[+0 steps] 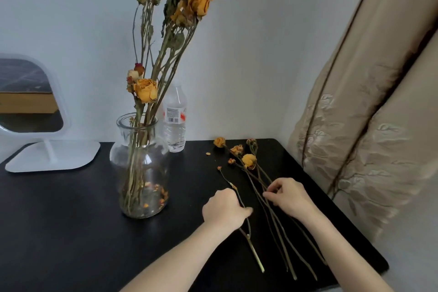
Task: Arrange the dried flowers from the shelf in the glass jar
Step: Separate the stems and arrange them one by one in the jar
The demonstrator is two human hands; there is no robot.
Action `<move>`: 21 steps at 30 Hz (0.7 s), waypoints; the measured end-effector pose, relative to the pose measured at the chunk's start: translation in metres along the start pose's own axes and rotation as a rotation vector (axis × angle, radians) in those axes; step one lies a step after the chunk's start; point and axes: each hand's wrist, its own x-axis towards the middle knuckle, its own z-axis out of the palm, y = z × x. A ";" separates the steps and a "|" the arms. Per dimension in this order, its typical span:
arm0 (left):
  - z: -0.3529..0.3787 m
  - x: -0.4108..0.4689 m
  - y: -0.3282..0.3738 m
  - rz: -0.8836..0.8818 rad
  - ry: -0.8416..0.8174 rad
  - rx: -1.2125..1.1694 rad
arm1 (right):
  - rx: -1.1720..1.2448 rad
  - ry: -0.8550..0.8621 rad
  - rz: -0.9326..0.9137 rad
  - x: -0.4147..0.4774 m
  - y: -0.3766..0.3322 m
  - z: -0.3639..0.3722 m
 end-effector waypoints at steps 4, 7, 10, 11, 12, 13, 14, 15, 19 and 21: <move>0.009 0.006 0.007 -0.055 0.022 0.088 | -0.137 -0.100 0.073 0.003 0.001 0.004; 0.007 0.008 0.008 -0.083 0.038 0.111 | -0.180 -0.129 0.111 0.007 0.000 0.006; 0.002 0.008 0.005 -0.108 0.033 0.118 | -0.187 -0.133 0.137 0.010 0.001 0.008; 0.000 0.007 0.003 -0.113 0.033 0.121 | -0.183 -0.132 0.142 0.011 0.001 0.009; -0.002 0.006 0.002 -0.117 0.032 0.124 | -0.178 -0.133 0.146 0.012 0.001 0.009; -0.004 0.006 0.000 -0.119 0.030 0.125 | -0.176 -0.136 0.149 0.013 0.001 0.009; -0.006 0.005 -0.002 -0.122 0.028 0.126 | -0.176 -0.138 0.148 0.013 0.001 0.009; -0.008 0.004 -0.003 -0.124 0.026 0.123 | -0.172 -0.134 0.141 0.013 0.001 0.008; -0.016 -0.001 -0.009 -0.123 0.030 0.074 | -0.133 -0.038 0.097 0.014 0.000 0.003; -0.019 -0.002 -0.012 -0.116 0.039 0.033 | -0.159 -0.009 0.091 0.014 0.000 0.001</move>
